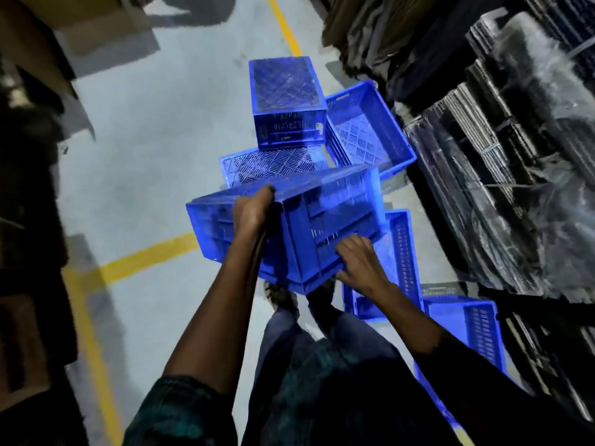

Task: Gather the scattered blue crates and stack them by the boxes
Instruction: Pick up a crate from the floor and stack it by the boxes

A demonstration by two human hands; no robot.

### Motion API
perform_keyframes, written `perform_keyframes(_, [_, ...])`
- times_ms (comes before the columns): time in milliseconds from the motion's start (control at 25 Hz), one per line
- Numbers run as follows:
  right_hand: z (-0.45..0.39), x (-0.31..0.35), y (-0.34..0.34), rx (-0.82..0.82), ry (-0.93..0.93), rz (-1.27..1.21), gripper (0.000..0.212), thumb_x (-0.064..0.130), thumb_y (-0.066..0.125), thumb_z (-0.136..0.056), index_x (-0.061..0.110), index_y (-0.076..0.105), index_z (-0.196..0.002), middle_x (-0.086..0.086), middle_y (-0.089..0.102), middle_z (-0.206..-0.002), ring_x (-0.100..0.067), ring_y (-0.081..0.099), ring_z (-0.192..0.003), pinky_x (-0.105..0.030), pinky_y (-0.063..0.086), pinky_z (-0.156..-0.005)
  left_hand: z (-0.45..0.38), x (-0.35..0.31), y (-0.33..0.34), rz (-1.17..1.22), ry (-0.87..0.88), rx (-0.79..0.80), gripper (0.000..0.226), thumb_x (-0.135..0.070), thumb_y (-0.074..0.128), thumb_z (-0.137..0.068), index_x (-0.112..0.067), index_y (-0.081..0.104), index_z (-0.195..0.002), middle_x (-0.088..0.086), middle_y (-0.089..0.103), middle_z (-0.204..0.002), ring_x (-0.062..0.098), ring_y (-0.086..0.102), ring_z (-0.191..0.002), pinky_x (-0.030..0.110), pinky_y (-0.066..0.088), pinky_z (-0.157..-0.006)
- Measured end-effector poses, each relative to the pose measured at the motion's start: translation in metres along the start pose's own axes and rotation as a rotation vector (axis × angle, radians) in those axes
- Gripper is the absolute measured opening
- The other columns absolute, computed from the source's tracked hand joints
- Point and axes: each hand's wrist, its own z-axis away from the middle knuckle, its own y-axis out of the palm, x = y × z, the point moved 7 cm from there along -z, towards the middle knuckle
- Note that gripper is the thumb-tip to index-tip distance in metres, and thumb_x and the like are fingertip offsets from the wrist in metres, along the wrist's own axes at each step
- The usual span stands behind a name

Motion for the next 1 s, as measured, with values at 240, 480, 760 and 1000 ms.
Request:
perform_keyframes(240, [-0.066,0.071,-0.029,-0.254,0.141,-0.189,0.027,0.022,0.060,-0.051,0.005,0.062,-0.072,-0.012,0.060,-0.067,-0.029,0.054,-0.069,-0.036,0.042,-0.063,-0.016,-0.051,-0.060,0.279,0.109,-0.030,0.018,-0.025,0.065,-0.074,-0.011,0.055,-0.070,0.013,0.053,-0.069,0.020,0.046,-0.047,0.030,0.038,-0.052])
perform_keyframes(480, [-0.062,0.083,-0.022,-0.157,0.382,-0.231,0.041,0.048,0.054,-0.065,0.013,0.069,-0.079,-0.011,0.067,-0.070,-0.034,0.064,-0.069,-0.034,0.047,-0.058,0.013,-0.017,-0.086,0.219,0.367,-0.347,0.036,-0.048,0.053,-0.083,-0.017,0.052,-0.066,0.001,0.068,-0.064,0.029,0.070,-0.069,0.039,0.057,-0.068])
perform_keyframes(760, [-0.045,0.110,-0.053,-0.164,0.476,-0.309,0.044,0.051,0.067,-0.071,0.008,0.065,-0.078,-0.010,0.061,-0.057,-0.034,0.062,-0.064,-0.035,0.045,-0.059,0.097,0.029,-0.150,0.333,0.631,-0.796,0.030,-0.032,0.057,-0.096,-0.018,0.045,-0.073,-0.007,0.044,-0.057,0.007,0.044,-0.052,0.030,0.036,-0.054])
perform_keyframes(1000, [-0.045,0.107,-0.095,-0.232,0.642,-0.396,0.050,0.057,0.067,-0.072,0.008,0.070,-0.084,-0.009,0.056,-0.055,-0.037,0.065,-0.075,-0.035,0.046,-0.065,0.080,0.058,-0.180,0.199,0.563,-0.878,0.031,-0.043,0.053,-0.096,-0.012,0.051,-0.091,0.001,0.063,-0.078,0.025,0.060,-0.072,0.030,0.037,-0.064])
